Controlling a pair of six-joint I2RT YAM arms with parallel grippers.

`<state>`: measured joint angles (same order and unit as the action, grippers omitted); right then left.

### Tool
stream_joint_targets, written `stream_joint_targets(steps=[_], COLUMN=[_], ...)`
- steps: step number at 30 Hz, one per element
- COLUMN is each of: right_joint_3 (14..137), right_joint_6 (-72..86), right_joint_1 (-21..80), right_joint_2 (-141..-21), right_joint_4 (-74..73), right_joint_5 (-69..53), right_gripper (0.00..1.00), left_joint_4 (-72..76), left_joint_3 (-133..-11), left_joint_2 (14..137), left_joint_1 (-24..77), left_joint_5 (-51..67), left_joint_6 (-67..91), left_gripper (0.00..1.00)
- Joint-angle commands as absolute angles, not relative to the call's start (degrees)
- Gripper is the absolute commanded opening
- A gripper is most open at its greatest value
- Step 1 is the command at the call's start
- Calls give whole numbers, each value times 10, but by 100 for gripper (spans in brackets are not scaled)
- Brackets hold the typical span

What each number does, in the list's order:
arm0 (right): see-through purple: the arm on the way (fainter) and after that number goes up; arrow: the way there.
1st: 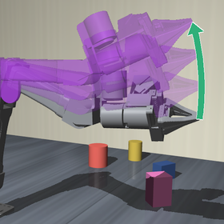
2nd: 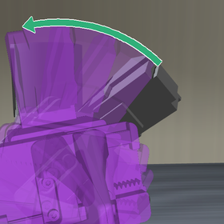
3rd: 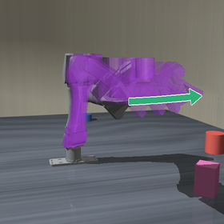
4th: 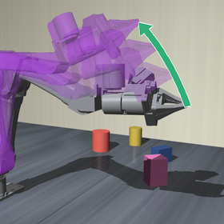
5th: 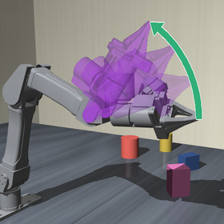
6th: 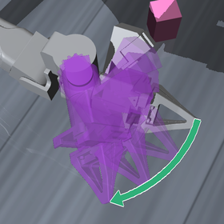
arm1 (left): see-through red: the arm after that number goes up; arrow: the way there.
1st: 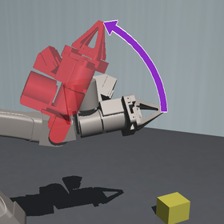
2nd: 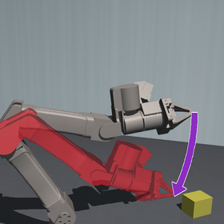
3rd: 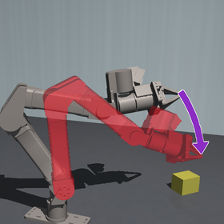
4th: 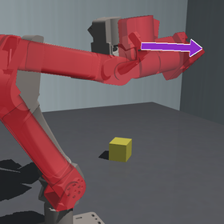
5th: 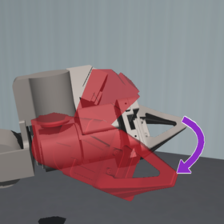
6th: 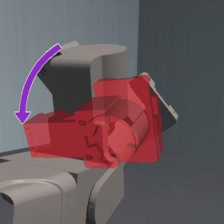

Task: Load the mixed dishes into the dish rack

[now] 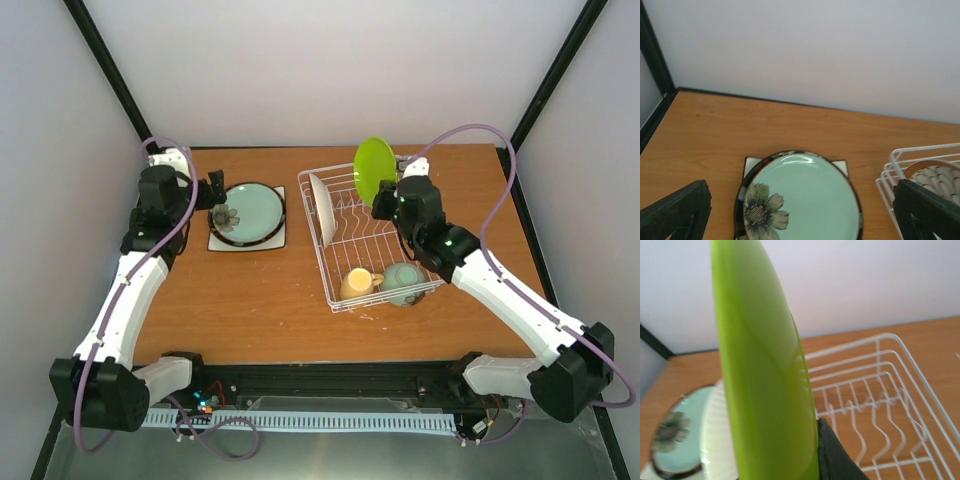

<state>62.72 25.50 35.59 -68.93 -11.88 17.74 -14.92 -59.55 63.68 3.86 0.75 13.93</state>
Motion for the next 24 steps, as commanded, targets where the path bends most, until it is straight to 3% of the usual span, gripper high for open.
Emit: stream_joint_targets(steps=[1,24], right_joint_3=[621,602], right_joint_6=[242,187], right_joint_1=[352,353], right_joint_2=[-723,-865], right_joint_4=[-174,-125], right_joint_5=[259,205], right_gripper=[3,3], left_joint_4=[-152,-155], left_joint_3=[-587,-577], left_joint_2=[649,659], left_joint_1=[39,39], left_joint_5=[-42,-41], left_joint_6=[123,108], left_gripper=[100,100])
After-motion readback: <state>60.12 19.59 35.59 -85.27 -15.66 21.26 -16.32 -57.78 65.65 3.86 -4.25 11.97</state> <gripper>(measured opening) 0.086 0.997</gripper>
